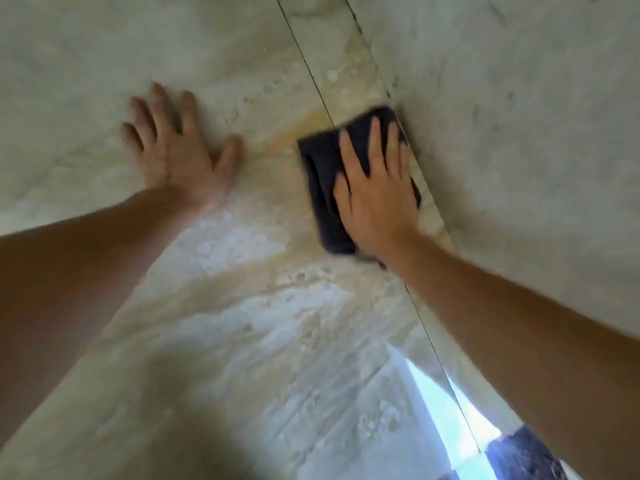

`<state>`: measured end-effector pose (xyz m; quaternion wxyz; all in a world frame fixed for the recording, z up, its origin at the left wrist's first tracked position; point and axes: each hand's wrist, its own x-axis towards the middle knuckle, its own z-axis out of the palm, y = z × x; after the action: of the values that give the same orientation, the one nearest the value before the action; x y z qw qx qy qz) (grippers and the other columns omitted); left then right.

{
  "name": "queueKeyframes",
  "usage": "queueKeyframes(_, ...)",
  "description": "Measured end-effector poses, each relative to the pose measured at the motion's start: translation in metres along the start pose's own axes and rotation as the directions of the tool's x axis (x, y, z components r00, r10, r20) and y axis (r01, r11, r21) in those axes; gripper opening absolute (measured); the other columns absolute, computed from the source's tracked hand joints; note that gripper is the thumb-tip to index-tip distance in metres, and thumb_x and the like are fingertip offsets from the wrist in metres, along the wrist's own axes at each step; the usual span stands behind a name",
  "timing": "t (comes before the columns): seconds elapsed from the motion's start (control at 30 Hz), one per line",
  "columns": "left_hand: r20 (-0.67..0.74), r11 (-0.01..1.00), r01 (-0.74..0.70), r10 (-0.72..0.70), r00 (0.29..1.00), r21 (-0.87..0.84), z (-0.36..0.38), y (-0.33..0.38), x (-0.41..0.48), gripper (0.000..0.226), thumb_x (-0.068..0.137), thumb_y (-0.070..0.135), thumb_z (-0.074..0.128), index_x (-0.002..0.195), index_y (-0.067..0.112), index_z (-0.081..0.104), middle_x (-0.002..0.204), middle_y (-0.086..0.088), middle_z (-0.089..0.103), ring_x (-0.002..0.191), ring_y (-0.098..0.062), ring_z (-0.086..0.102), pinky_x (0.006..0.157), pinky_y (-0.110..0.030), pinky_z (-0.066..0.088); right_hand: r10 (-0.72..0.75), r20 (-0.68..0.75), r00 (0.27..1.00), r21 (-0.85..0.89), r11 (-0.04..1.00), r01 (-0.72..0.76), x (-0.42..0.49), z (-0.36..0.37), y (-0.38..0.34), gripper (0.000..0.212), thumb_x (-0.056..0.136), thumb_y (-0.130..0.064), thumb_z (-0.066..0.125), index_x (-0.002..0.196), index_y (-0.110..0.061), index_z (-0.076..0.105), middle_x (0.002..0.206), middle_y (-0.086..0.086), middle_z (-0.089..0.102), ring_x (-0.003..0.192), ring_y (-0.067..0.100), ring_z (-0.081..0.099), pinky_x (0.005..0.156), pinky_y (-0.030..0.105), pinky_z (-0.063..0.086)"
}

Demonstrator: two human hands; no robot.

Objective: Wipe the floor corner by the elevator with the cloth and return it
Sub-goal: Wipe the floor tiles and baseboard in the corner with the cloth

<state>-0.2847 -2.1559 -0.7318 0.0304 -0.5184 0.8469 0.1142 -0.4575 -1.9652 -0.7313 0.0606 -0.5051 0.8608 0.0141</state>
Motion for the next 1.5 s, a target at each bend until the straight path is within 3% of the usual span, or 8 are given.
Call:
queueKeyframes(0.17,-0.073,0.999,-0.013,0.010,0.997,-0.041,-0.008,-0.005,0.032,0.085,0.088,0.070,0.027,0.155,0.019,0.018,0.165,-0.017,0.008,0.151,-0.040,0.001,0.121,-0.055,0.002,-0.012,0.161,0.987,0.034,0.999,0.006,-0.123,-0.003,-0.010,0.090,0.081,-0.066,0.053,0.156,-0.020,0.032,0.163,0.030,0.018,0.150,0.051,0.012,0.118,0.063,0.023)
queueKeyframes(0.27,-0.048,0.999,0.012,-0.014,0.999,-0.052,-0.006,-0.005,0.039,0.085,0.087,0.071,0.029,0.155,0.022,0.017,0.166,-0.013,0.006,0.152,-0.038,-0.001,0.121,-0.053,0.000,-0.093,0.217,0.972,0.008,0.996,0.094,-0.102,0.003,-0.008,0.094,0.071,-0.065,0.059,0.153,-0.027,0.033,0.161,0.030,0.021,0.147,0.054,0.019,0.114,0.065,0.026)
queueKeyframes(0.53,0.054,0.998,0.023,-0.020,0.998,-0.058,-0.017,-0.006,0.045,0.088,0.087,0.068,0.033,0.157,0.016,0.014,0.166,-0.017,0.002,0.151,-0.042,-0.005,0.120,-0.058,0.000,-0.390,0.228,0.892,-0.031,0.913,0.407,0.064,-0.020,-0.021,0.086,0.086,-0.065,0.047,0.159,-0.028,0.019,0.164,0.030,0.013,0.150,0.053,0.008,0.120,0.063,0.013)
queueKeyframes(0.77,0.148,0.999,0.031,-0.026,0.989,-0.035,-0.022,-0.006,0.046,0.090,0.088,0.073,0.020,0.158,0.018,0.006,0.166,-0.014,-0.007,0.151,-0.038,-0.012,0.120,-0.057,-0.001,-0.260,0.397,0.880,-0.047,0.952,0.302,0.131,-0.040,-0.040,0.086,0.090,-0.074,0.016,0.159,-0.030,-0.010,0.164,0.026,-0.017,0.149,0.050,-0.017,0.121,0.062,-0.002)
queueKeyframes(1.03,0.214,0.999,0.032,-0.033,0.976,0.009,-0.022,-0.007,0.049,0.093,0.087,0.074,0.024,0.159,0.019,0.003,0.165,-0.012,-0.014,0.151,-0.034,-0.017,0.121,-0.055,-0.003,-0.136,0.470,0.872,-0.044,0.983,0.177,0.295,-0.057,-0.055,0.092,0.089,-0.079,0.020,0.152,-0.032,-0.028,0.158,0.021,-0.039,0.144,0.047,-0.034,0.119,0.061,-0.014)
queueKeyframes(1.2,0.239,0.998,0.056,-0.060,0.969,0.024,-0.026,-0.005,0.055,0.093,0.086,0.074,0.027,0.158,0.017,0.012,0.166,-0.014,-0.006,0.152,-0.035,-0.010,0.121,-0.054,0.001,-0.104,0.499,0.861,-0.120,0.975,0.187,0.365,-0.063,-0.081,0.096,0.086,-0.083,0.018,0.151,-0.033,-0.031,0.158,0.020,-0.038,0.145,0.047,-0.031,0.118,0.061,-0.014)
queueKeyframes(1.4,0.444,0.993,0.102,-0.114,0.889,0.051,-0.053,0.005,0.060,0.094,0.087,0.077,0.017,0.157,0.021,-0.009,0.161,-0.015,-0.027,0.147,-0.036,-0.028,0.121,-0.053,-0.007,-0.107,0.556,0.824,-0.098,0.976,0.192,0.369,-0.075,-0.082,0.098,0.085,-0.084,0.022,0.151,-0.034,-0.031,0.158,0.021,-0.038,0.145,0.048,-0.031,0.116,0.062,-0.014)
queueKeyframes(1.5,0.526,0.997,0.076,-0.074,0.848,0.018,-0.089,0.008,0.081,0.082,0.089,0.070,0.032,0.155,0.026,0.011,0.165,-0.015,-0.002,0.150,-0.041,0.003,0.119,-0.051,0.015,-0.089,0.608,0.789,-0.117,0.973,0.200,0.378,-0.086,-0.087,0.099,0.084,-0.085,0.022,0.149,-0.035,-0.034,0.156,0.020,-0.042,0.143,0.047,-0.035,0.117,0.062,-0.015)
